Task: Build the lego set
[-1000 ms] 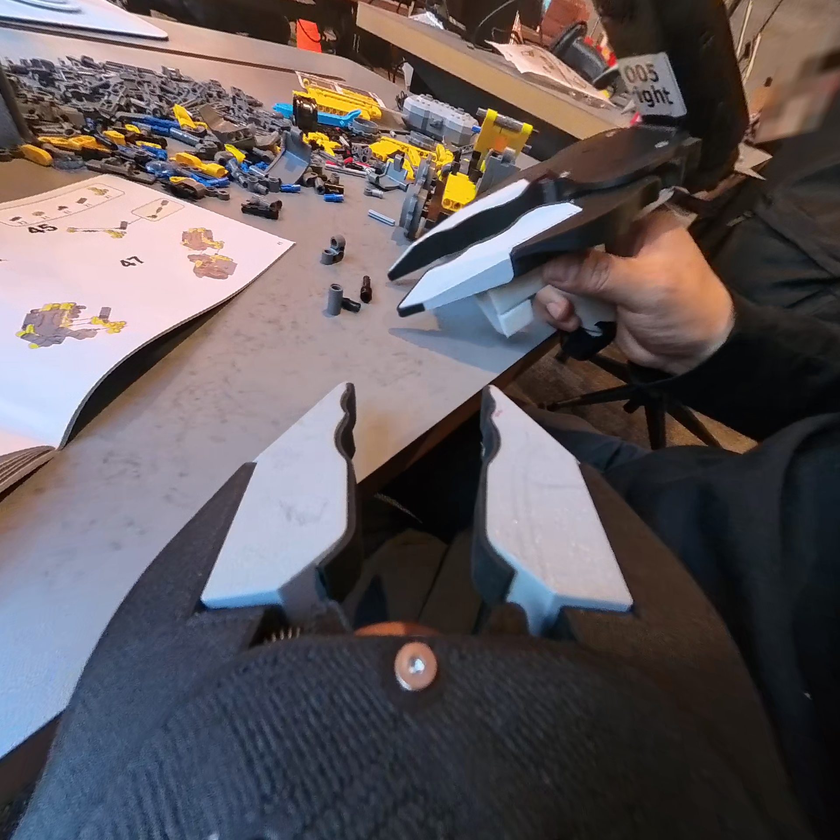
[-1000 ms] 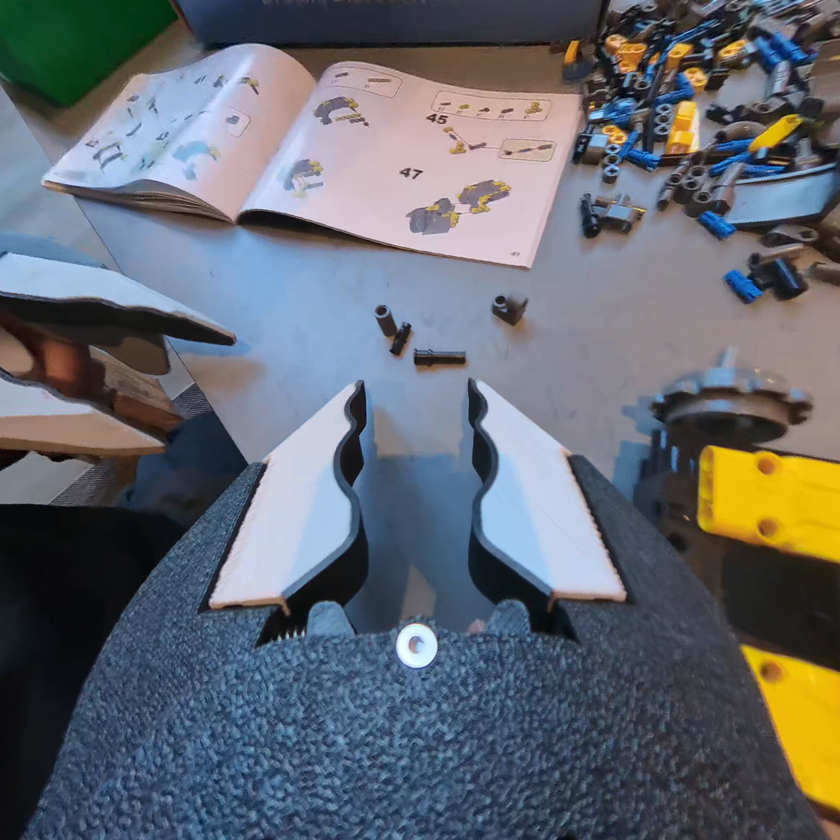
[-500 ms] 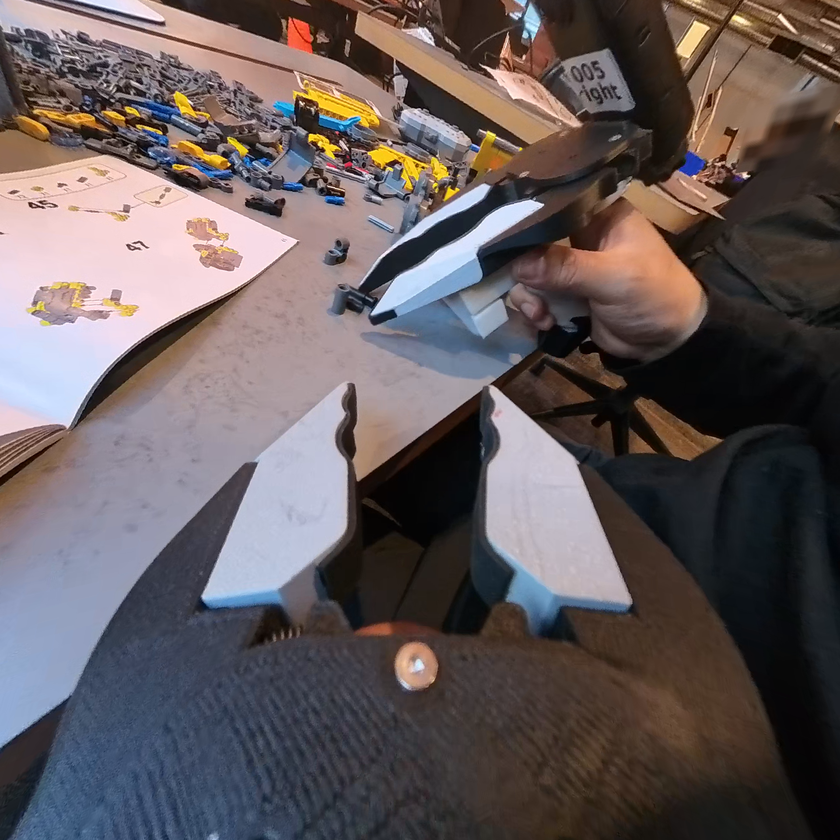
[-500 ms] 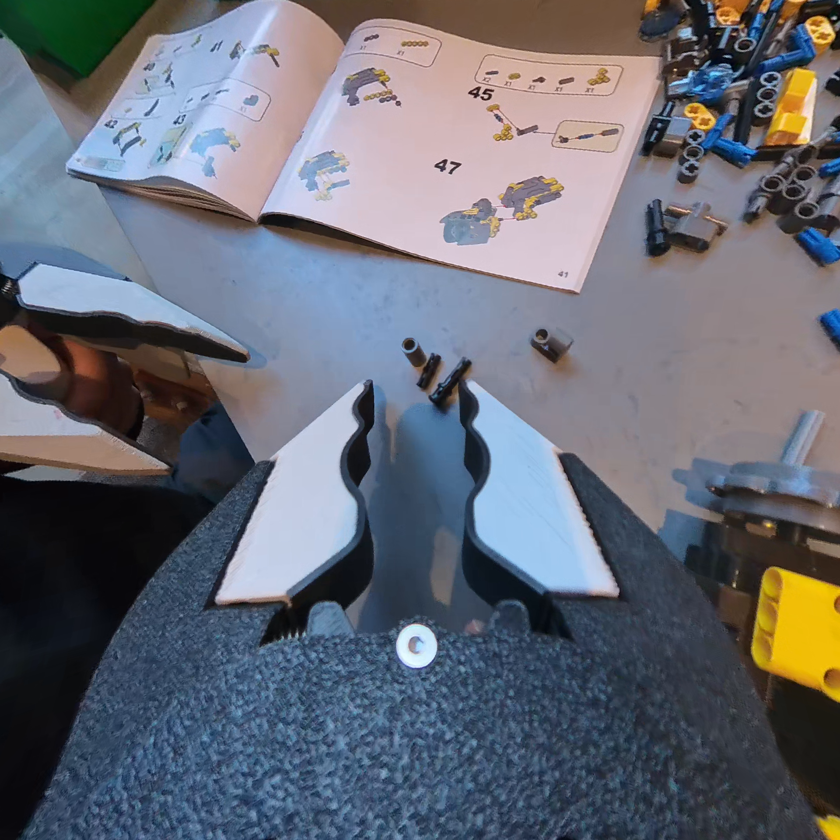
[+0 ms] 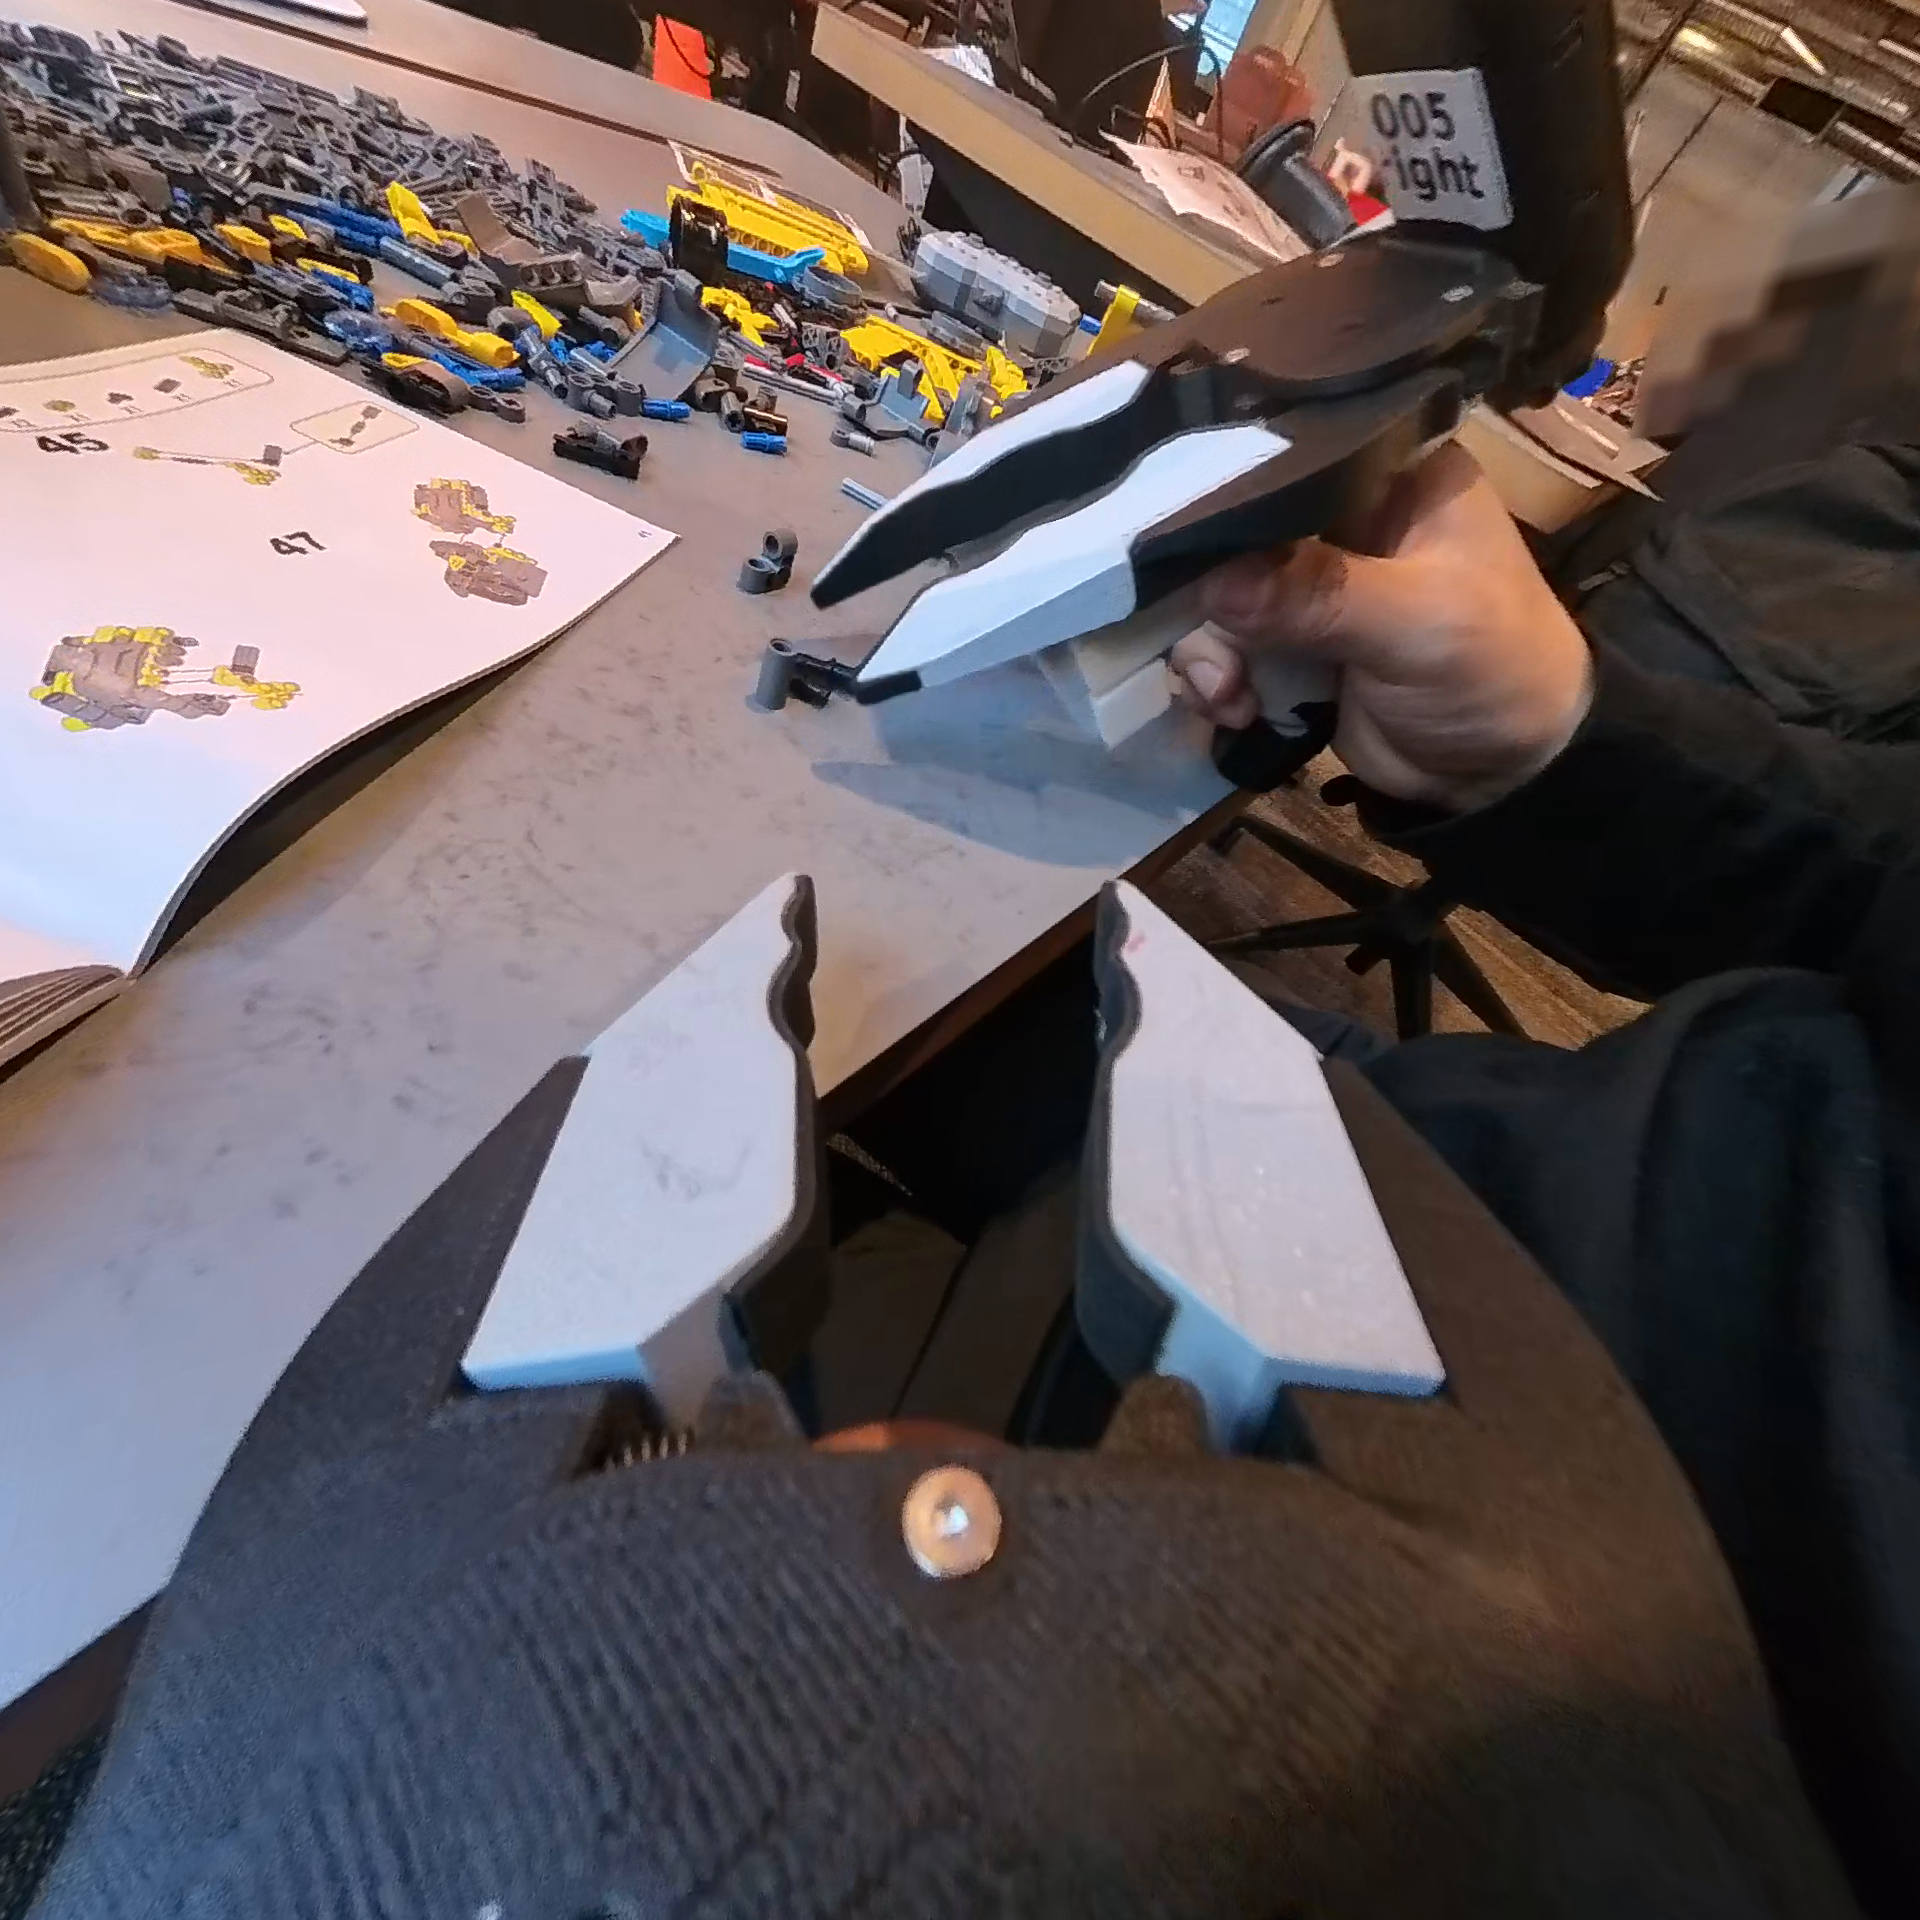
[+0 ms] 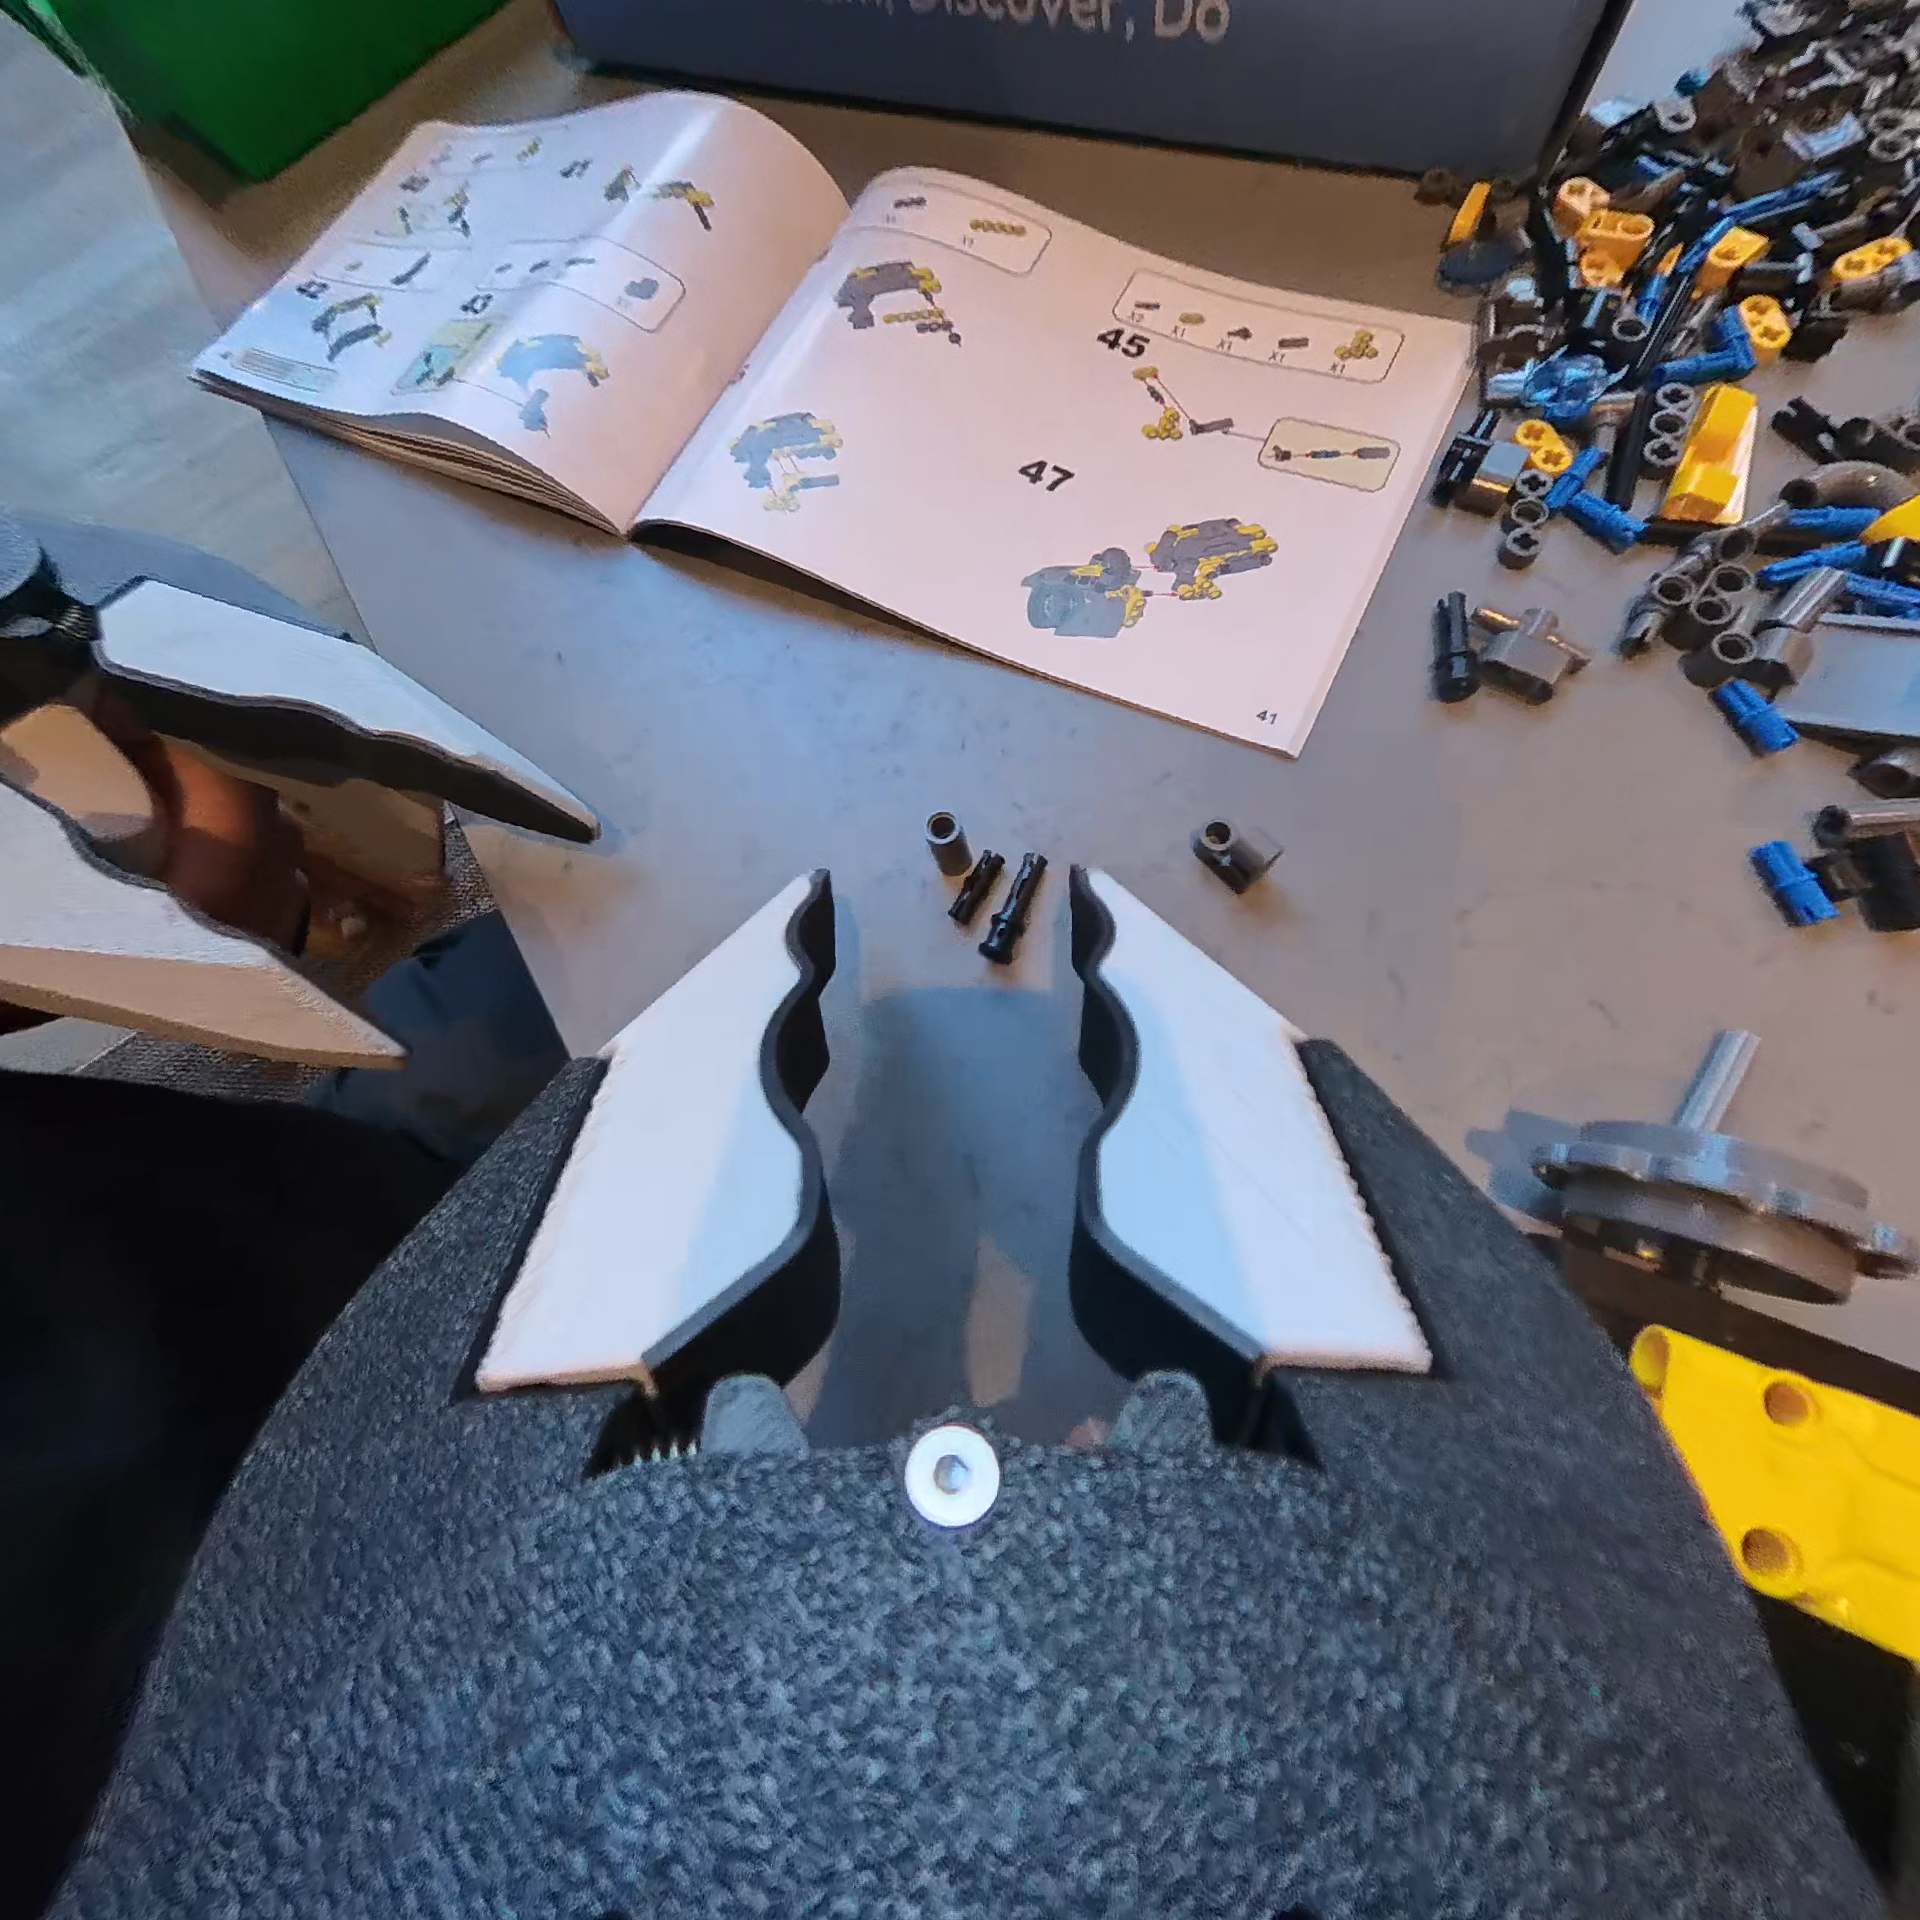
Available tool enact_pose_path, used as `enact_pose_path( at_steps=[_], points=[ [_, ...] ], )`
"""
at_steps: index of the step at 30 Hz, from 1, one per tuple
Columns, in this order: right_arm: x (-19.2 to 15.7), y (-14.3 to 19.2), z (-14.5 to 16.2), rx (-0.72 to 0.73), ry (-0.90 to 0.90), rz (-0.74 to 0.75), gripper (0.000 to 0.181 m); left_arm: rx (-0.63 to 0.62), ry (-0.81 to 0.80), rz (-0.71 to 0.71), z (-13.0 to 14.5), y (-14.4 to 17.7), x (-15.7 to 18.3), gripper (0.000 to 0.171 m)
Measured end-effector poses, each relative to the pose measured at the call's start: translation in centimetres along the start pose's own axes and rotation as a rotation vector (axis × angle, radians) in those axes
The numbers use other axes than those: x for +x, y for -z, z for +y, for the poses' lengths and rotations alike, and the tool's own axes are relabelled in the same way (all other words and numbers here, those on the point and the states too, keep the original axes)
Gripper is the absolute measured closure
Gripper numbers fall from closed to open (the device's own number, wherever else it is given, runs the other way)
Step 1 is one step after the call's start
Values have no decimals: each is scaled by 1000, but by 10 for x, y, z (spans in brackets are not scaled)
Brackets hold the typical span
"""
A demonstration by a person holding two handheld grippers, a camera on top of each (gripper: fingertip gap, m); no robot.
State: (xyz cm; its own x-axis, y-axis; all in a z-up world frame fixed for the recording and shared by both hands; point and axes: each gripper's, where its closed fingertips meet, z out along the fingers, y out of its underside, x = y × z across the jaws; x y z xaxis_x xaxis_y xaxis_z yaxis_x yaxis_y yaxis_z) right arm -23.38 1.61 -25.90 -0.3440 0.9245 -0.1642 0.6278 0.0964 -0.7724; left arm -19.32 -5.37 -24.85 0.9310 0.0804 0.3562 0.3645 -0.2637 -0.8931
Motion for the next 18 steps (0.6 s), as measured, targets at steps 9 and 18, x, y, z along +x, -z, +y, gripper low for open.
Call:
enact_pose_path(
  at_steps=[9,18],
  points=[
    [-13,18,-4,104,74,-4,136,-4,3,5,1,-1,1,119],
    [-29,42,5,215,134,32,135,-15,0,24,4,-4,7,120]
  ],
)
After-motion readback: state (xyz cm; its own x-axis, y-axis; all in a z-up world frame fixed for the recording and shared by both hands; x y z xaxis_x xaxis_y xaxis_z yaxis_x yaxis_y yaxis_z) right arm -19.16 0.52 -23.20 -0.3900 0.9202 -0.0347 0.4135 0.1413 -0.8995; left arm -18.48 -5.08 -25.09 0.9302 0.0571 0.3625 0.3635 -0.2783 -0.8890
